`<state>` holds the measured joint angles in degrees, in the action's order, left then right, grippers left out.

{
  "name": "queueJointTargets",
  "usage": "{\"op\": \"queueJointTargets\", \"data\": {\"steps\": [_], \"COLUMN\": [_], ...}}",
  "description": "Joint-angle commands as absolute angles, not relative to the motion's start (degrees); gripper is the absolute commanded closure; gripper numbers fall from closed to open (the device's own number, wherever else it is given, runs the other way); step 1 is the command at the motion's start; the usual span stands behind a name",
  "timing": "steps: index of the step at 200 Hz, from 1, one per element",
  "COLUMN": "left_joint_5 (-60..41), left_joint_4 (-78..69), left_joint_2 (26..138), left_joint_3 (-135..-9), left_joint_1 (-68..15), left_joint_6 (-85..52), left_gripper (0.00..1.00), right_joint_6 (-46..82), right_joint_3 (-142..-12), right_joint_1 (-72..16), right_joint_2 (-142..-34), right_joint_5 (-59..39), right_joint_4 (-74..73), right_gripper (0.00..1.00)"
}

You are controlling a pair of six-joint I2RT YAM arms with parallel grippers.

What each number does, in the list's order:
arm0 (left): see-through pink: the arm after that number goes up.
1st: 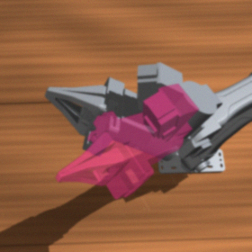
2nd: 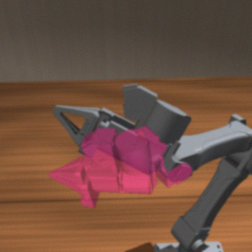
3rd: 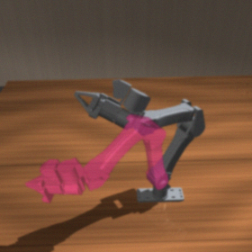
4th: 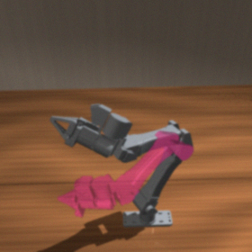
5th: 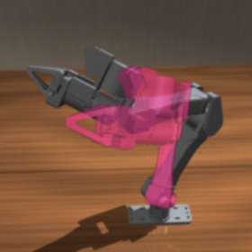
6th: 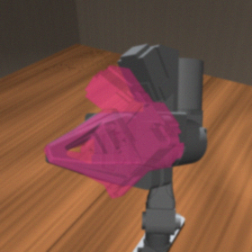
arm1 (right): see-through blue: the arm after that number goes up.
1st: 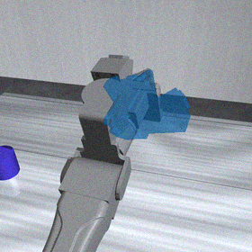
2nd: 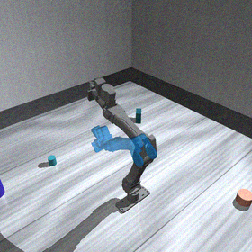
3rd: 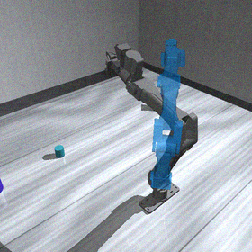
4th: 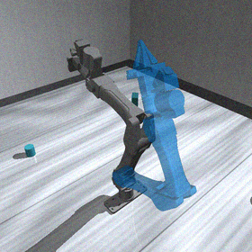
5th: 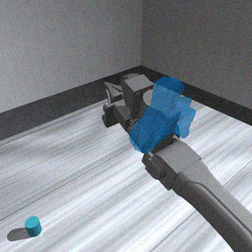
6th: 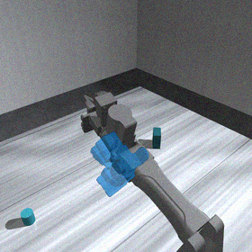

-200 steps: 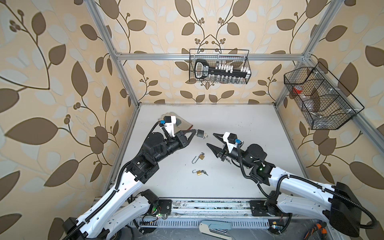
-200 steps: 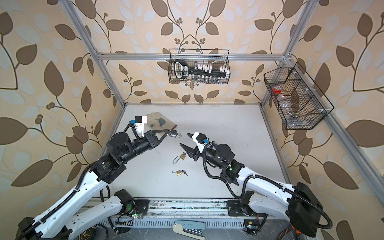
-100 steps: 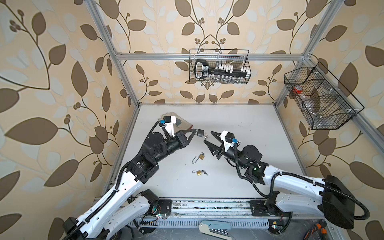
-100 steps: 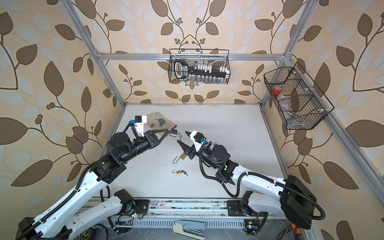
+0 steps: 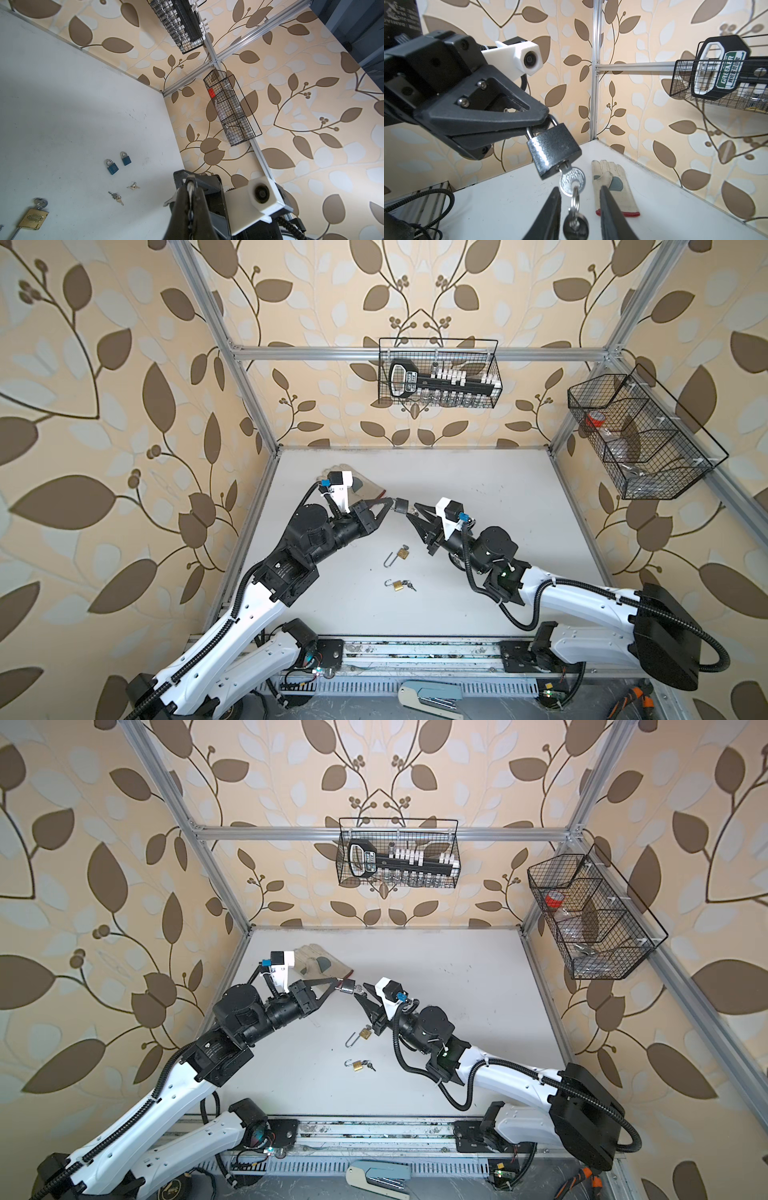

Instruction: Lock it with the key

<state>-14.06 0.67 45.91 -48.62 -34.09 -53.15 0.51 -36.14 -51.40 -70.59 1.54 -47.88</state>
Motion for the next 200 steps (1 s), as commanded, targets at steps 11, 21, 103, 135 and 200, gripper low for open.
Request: {"op": "queueJointTargets", "data": {"steps": [11,21,103,135,200], "left_joint_5": [-14.49,-14.45,-14.44,-14.59,-15.71], "left_joint_4": [-3.52,-3.52,-3.25,-2.74,-0.75], "left_joint_2": [45.46,45.45,45.09,44.67,44.21], "left_joint_3": [-50.58,-50.67,-50.59,-50.59,-52.89], "left_joint_1": [-34.0,-33.95,-34.01,-33.98,-34.0], "left_joint_6": [-53.09,-53.0,-53.0,-52.43,-47.27], "left_gripper": [1.0,1.0,1.0,1.0,1.0], "right_joint_6": [0.94,0.97,1.36,1.49,1.41], "right_joint_3": [-37.86,-37.8,-37.64,-36.94,-33.82], "right_joint_1": [-51.76,-51.72,-51.7,-51.68,-51.59], "right_joint_2": [-71.19,-71.2,-70.71,-69.89,-65.56], "right_joint_5": [1.5,1.72,1.17,1.31,3.91], "right_joint_4": [-48.9,-48.94,-47.77,-46.95,-44.17], "right_gripper": [0.72,0.74,0.91,0.99,1.0]}}
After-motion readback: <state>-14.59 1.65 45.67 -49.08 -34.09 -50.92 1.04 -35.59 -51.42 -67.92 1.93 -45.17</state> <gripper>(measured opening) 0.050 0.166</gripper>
